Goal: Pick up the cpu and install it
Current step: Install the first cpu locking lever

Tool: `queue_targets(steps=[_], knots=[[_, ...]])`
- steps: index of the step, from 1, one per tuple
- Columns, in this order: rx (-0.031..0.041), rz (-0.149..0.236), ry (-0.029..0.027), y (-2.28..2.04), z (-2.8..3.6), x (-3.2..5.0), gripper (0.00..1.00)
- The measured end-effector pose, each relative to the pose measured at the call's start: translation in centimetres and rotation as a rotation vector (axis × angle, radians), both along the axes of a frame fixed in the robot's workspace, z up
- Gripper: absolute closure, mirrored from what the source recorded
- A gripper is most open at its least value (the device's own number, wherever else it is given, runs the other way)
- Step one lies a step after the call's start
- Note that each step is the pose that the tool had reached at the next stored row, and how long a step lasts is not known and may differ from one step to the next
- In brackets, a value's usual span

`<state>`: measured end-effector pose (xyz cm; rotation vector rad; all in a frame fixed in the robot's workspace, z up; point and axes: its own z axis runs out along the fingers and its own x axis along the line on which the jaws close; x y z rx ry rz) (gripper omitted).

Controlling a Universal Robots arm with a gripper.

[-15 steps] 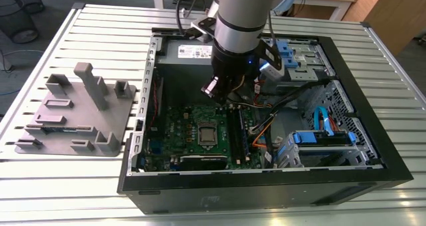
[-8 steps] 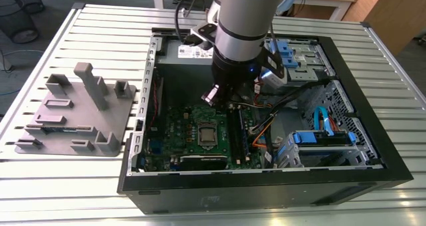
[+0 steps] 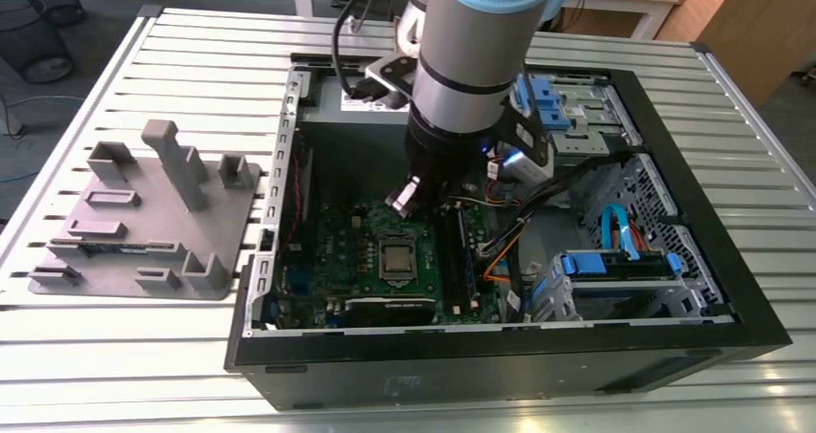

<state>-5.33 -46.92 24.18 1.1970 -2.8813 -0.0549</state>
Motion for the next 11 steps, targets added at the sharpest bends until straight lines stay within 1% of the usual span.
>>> queue_targets(steps=[3, 8, 11], knots=[[0.0001, -0.032, 0.0000, -0.04, -0.13, 0.01, 0.89], [0.0000, -0.110, 0.0000, -0.04, -0.41, 0.01, 0.89], [0.0001, -0.144, 0.0000, -0.04, -0.57, 0.01, 0.89]])
